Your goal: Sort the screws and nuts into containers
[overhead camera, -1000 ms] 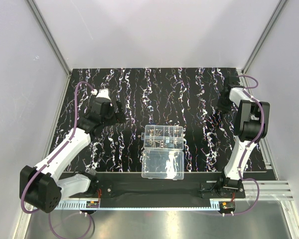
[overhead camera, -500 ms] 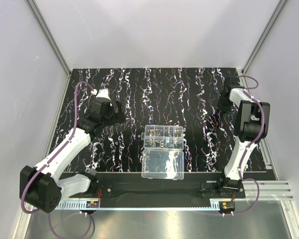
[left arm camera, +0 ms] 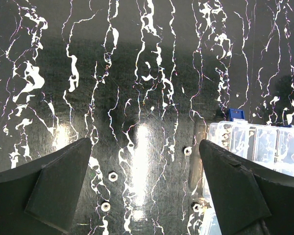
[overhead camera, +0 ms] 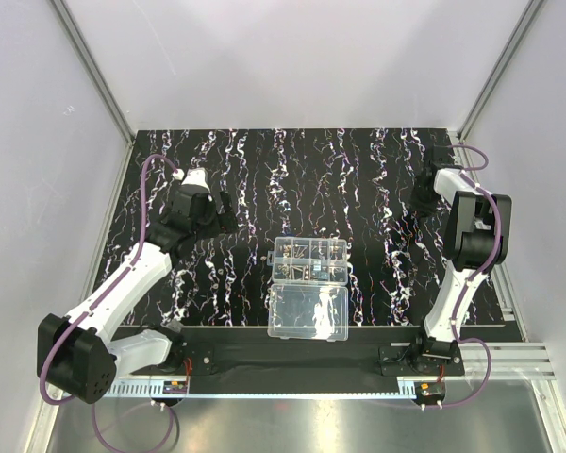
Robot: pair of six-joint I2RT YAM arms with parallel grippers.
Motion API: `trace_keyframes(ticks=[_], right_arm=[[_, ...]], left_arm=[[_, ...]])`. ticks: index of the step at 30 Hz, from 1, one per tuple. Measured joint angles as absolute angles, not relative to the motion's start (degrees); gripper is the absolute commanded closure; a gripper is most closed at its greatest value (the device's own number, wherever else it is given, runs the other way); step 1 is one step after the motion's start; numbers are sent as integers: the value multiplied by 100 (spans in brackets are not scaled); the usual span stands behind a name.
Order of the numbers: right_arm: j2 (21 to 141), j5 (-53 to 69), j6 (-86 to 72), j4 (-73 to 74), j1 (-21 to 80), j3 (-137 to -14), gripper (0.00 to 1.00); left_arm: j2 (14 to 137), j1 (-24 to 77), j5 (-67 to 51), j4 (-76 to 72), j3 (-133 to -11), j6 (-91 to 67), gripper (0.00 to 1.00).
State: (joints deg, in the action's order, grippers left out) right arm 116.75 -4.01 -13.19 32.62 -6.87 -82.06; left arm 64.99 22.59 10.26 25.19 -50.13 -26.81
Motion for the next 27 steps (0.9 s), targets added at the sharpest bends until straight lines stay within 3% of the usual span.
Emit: trace_keyframes(ticks=[5, 12, 21, 27], right_arm=[[11675, -475, -1319, 3277, -685, -8206, 69], [11686, -510, -1295, 3330, -687, -8237, 88], [11649, -552, -1306, 3544, -548, -8250, 90], [11093, -484, -1468, 4191, 395, -7946, 94]], left_arm=[[6499, 2257, 1026, 2519, -5013, -2681, 1], [6499, 2250, 1026, 2519, -5013, -2681, 1], [6499, 2250, 1026, 2519, -5013, -2681, 1], [6486, 2250, 1020, 2519, -5013, -2683, 1]])
